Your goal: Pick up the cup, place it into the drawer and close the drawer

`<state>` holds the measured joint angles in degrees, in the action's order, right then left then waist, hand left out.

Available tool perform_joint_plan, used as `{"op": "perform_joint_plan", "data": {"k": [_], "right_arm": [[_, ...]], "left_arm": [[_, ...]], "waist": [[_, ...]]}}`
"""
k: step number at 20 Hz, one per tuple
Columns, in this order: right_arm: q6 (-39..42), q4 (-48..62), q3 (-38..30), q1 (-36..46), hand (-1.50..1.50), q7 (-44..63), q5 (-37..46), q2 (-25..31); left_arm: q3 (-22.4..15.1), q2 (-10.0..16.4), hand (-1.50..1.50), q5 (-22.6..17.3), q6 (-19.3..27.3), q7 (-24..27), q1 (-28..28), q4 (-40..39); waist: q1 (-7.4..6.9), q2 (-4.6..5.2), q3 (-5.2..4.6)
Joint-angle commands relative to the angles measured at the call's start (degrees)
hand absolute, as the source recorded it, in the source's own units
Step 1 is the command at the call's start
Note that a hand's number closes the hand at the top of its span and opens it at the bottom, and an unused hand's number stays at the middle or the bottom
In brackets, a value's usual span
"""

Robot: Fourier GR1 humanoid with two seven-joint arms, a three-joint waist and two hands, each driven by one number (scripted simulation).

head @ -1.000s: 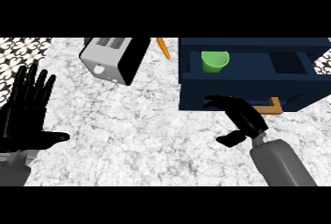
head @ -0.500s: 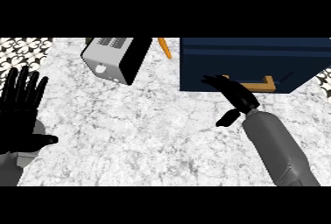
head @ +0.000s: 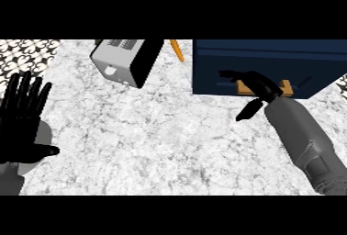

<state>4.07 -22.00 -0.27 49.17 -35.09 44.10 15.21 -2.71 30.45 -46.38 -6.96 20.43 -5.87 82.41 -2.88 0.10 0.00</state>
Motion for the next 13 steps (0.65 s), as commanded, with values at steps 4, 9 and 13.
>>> {"op": "perform_joint_plan", "data": {"k": [4, 9, 13], "right_arm": [[-1.69, 9.26, -2.95, 6.23, -1.5, 2.18, 0.32, 4.02], [-0.8, 10.9, -3.45, 7.38, -1.5, 0.97, 0.03, 6.0], [-0.52, 12.0, -3.89, 7.15, -1.5, -1.56, -0.34, 7.09]], "left_arm": [[-0.14, -0.21, -1.5, 1.52, -0.43, 0.27, 0.02, 0.76], [-1.8, -2.68, -1.5, 3.24, -1.13, 2.42, 0.13, -1.16], [0.17, -0.4, -1.5, 2.01, -1.52, 0.22, -1.8, -0.93]], "waist": [[-2.2, 1.75, 0.2], [-2.89, 2.3, 0.18], [-2.35, 2.17, 0.24]]}}
